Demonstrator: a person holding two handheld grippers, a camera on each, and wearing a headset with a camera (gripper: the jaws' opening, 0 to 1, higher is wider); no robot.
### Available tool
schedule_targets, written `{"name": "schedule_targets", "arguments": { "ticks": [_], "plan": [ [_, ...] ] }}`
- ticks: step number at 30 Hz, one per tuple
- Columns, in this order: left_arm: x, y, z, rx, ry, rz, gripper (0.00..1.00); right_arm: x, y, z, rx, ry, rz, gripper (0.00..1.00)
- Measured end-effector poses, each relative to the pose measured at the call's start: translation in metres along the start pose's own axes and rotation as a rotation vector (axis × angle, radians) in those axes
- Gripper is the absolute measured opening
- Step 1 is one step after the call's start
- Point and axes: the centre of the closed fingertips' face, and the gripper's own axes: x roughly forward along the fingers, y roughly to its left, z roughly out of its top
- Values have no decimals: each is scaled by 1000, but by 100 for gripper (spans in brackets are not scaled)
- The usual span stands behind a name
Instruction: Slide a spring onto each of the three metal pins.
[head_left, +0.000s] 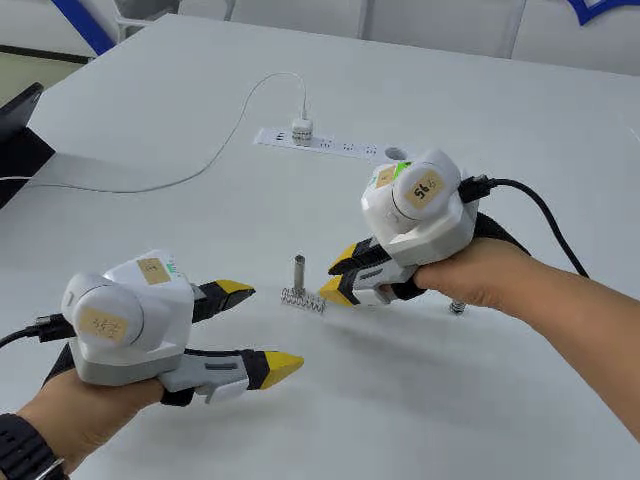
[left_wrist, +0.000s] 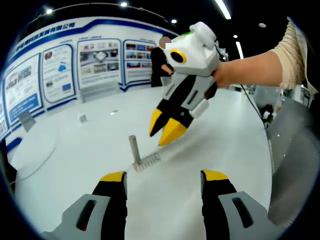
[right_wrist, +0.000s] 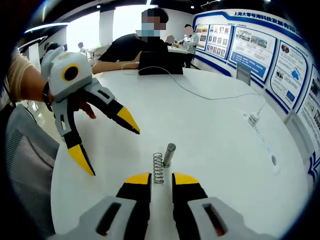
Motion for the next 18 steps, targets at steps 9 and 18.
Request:
{"name": "schedule_targets", "arguments": {
  "ticks": [9, 18],
  "plan": [
    [-1, 2, -2, -4, 4, 2, 60, 14, 7, -8, -10, 35, 26, 17],
    [-1, 5, -3, -8, 9, 6, 60, 23, 6, -12, 1, 50, 35, 17]
  ]
}}
